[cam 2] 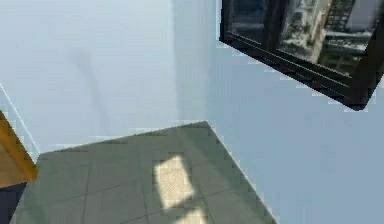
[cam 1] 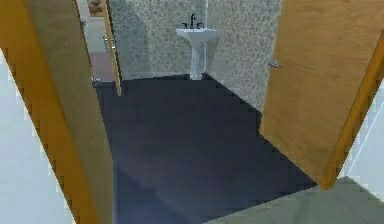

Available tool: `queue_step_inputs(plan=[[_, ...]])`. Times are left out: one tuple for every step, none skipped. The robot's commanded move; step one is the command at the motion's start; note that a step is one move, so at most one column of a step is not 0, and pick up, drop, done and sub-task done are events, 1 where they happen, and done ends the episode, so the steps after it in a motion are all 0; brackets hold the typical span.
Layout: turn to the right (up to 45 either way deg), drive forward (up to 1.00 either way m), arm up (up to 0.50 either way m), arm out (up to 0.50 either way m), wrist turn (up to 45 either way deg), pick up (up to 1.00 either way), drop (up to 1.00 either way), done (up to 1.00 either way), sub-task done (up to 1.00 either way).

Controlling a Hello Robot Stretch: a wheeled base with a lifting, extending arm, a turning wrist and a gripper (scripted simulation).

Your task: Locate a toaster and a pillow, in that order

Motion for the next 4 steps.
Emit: queue_step_inputs(plan=[[0.0, 1.0, 0.0, 0.0, 0.0, 0.0, 0.0, 0.0, 0.0], [-3.0, 0.0, 0.0, 0.0, 0.0, 0.0, 0.0, 0.0, 0.0], [0.0, 0.4, 0.0, 0.0, 0.0, 0.0, 0.0, 0.0, 0.0], [-12.0, 0.0, 0.0, 0.0, 0.0, 0.0, 0.0, 0.0, 0.0]])
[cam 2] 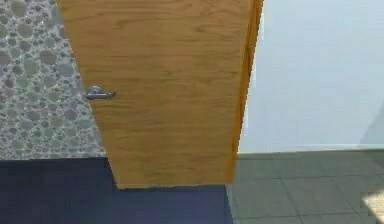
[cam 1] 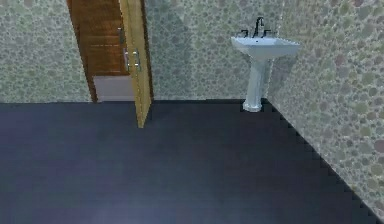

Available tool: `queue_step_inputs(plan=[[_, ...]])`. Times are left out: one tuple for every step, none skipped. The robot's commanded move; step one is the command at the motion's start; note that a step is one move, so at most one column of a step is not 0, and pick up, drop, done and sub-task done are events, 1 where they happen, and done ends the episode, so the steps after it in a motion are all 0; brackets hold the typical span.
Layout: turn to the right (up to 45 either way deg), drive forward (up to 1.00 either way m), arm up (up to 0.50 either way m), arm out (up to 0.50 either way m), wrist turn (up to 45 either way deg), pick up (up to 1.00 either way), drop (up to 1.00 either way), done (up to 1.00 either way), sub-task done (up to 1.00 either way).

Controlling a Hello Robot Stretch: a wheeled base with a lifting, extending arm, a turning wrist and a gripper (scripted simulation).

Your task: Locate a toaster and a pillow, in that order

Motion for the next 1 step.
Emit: queue_step_inputs(plan=[[0.0, 0.7, 0.0, 0.0, 0.0, 0.0, 0.0, 0.0, 0.0]])
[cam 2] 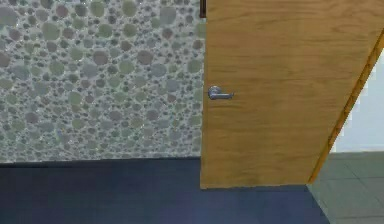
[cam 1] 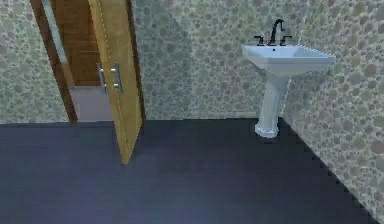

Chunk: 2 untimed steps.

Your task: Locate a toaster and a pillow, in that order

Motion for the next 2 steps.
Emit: queue_step_inputs(plan=[[-45.0, 0.0, 0.0, 0.0, 0.0, 0.0, 0.0, 0.0, 0.0], [-27.0, 0.0, 0.0, 0.0, 0.0, 0.0, 0.0, 0.0, 0.0]])
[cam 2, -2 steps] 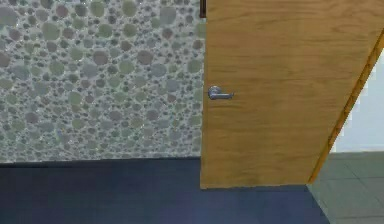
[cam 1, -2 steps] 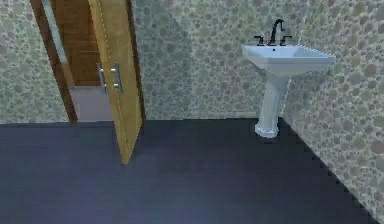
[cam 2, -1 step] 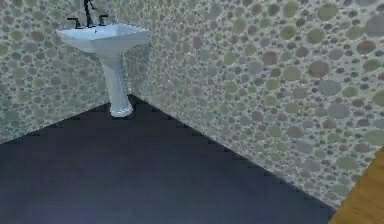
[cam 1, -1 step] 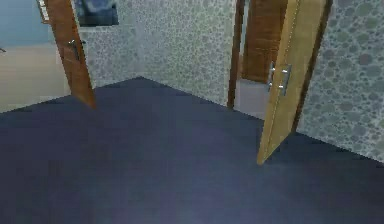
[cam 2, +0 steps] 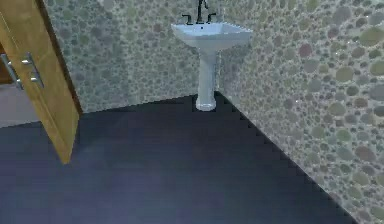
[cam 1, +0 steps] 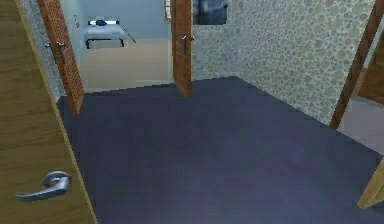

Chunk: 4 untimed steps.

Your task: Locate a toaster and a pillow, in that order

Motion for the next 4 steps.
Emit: queue_step_inputs(plan=[[0.0, 1.0, 0.0, 0.0, 0.0, 0.0, 0.0, 0.0, 0.0], [-15.0, 0.0, 0.0, 0.0, 0.0, 0.0, 0.0, 0.0, 0.0], [0.0, 0.05, 0.0, 0.0, 0.0, 0.0, 0.0, 0.0, 0.0], [-3.0, 0.0, 0.0, 0.0, 0.0, 0.0, 0.0, 0.0, 0.0]])
